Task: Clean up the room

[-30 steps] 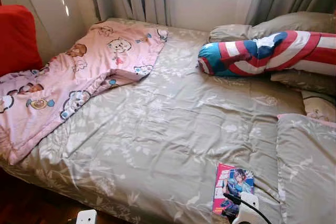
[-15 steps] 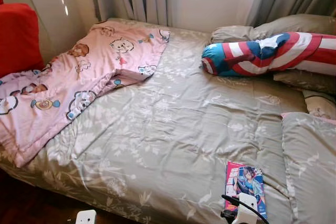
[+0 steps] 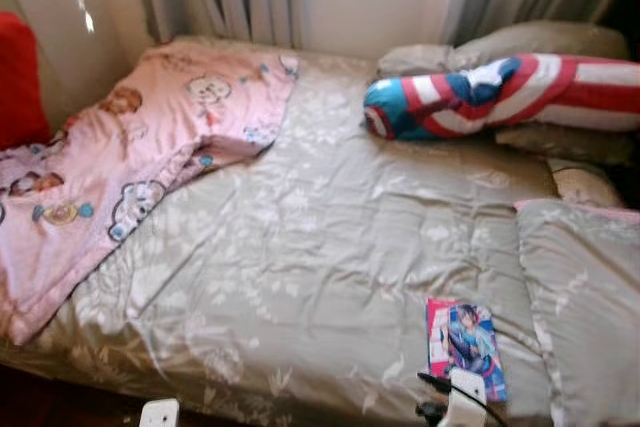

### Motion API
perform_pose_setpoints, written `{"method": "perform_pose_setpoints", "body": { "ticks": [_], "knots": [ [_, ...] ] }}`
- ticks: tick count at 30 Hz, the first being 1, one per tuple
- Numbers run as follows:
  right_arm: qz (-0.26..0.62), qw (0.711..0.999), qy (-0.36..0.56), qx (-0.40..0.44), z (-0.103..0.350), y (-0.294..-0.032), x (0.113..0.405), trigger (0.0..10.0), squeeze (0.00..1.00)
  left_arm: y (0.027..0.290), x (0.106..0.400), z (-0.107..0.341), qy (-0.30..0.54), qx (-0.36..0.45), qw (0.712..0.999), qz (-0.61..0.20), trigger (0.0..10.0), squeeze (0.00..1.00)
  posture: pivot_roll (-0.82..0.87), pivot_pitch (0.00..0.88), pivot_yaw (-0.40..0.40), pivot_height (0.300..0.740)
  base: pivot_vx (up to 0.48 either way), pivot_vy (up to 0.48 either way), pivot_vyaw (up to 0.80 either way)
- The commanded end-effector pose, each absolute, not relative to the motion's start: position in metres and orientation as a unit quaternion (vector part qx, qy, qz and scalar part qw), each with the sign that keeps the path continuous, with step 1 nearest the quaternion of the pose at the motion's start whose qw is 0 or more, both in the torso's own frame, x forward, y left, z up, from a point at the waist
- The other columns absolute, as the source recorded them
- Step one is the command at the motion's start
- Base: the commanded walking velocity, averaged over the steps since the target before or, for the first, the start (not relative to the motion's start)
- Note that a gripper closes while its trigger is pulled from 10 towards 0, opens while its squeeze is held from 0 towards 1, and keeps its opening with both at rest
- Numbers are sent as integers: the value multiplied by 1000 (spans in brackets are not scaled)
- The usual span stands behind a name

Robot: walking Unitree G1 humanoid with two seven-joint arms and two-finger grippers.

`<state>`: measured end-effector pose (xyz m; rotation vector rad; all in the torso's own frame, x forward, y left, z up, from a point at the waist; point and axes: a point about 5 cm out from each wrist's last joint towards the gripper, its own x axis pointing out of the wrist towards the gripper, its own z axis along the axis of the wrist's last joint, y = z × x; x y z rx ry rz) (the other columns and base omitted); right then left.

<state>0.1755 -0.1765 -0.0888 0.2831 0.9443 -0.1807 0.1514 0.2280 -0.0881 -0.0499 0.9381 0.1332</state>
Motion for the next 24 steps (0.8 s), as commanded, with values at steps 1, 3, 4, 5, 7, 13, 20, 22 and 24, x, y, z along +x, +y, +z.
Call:
{"method": "perform_pose_setpoints", "body": {
  "ticks": [1,3,4,5,7,13,20,22,24],
  "knots": [
    [-83,874,456,143,-90,-170,175,10000,0,235,146,-89,462,-16,884,71,10000,0,117,103,-14,740,0,401,0],
    [-84,874,456,144,-90,-170,175,10000,0,235,146,-89,462,-15,884,71,10000,0,118,100,-12,740,0,405,0],
    [-84,874,456,144,-90,-170,175,10000,0,235,145,-89,463,-15,884,71,10000,0,118,100,-12,740,0,405,0],
    [-83,874,456,145,-90,-170,175,10000,0,235,145,-89,463,-15,884,70,10000,0,117,98,-11,740,0,405,0],
    [-83,874,456,145,-90,-169,175,10000,0,235,146,-89,463,-14,884,70,10000,0,118,96,-10,740,0,405,0],
    [-77,874,457,143,-90,-167,175,10000,0,236,146,-89,463,-12,884,70,10000,0,117,86,-6,740,0,405,0],
    [-73,875,457,140,-90,-166,176,10000,0,235,146,-89,463,-13,884,70,10000,0,120,80,-9,740,0,406,0],
    [-73,875,457,140,-90,-166,176,10000,0,235,146,-89,462,-13,884,70,10000,0,121,81,-9,740,0,407,0],
    [-72,876,456,139,-89,-166,176,10000,0,235,146,-89,462,-14,884,71,10000,0,122,87,-12,740,0,403,0]
  ]
}}
